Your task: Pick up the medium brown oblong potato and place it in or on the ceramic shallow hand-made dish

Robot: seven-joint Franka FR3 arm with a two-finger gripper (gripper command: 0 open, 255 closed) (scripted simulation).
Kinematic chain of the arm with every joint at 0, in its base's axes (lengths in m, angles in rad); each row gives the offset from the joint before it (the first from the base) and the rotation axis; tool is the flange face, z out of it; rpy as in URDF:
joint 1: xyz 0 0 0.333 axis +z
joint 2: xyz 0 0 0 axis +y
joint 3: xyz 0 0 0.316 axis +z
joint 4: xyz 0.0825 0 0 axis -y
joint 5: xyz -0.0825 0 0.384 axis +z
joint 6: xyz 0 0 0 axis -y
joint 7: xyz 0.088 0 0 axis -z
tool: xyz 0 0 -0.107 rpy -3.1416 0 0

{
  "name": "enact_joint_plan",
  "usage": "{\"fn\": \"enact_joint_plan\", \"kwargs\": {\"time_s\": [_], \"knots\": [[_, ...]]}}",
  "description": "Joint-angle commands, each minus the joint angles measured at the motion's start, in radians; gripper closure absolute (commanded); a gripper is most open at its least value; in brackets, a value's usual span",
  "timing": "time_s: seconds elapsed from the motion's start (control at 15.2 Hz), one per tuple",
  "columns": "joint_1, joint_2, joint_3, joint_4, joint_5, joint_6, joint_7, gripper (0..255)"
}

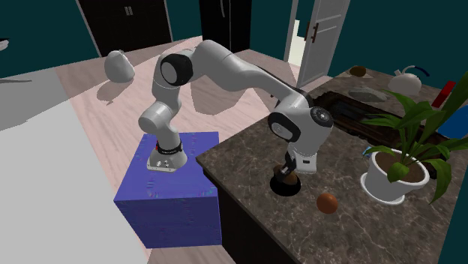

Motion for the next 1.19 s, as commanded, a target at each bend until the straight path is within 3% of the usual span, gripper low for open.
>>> {"fn": "enact_joint_plan", "kwargs": {"time_s": [0.0,0.07,0.4,0.66,1.12], "knots": [[0.0,0.0,0.0,0.0,0.0,0.0,0.0,255],[0.0,0.0,0.0,0.0,0.0,0.0,0.0,0],[0.0,0.0,0.0,0.0,0.0,0.0,0.0,0],[-0.014,-0.001,-0.006,0.125,-0.007,-0.126,0.008,0],[-0.014,-0.001,-0.006,0.125,-0.007,-0.126,0.008,0]]}}
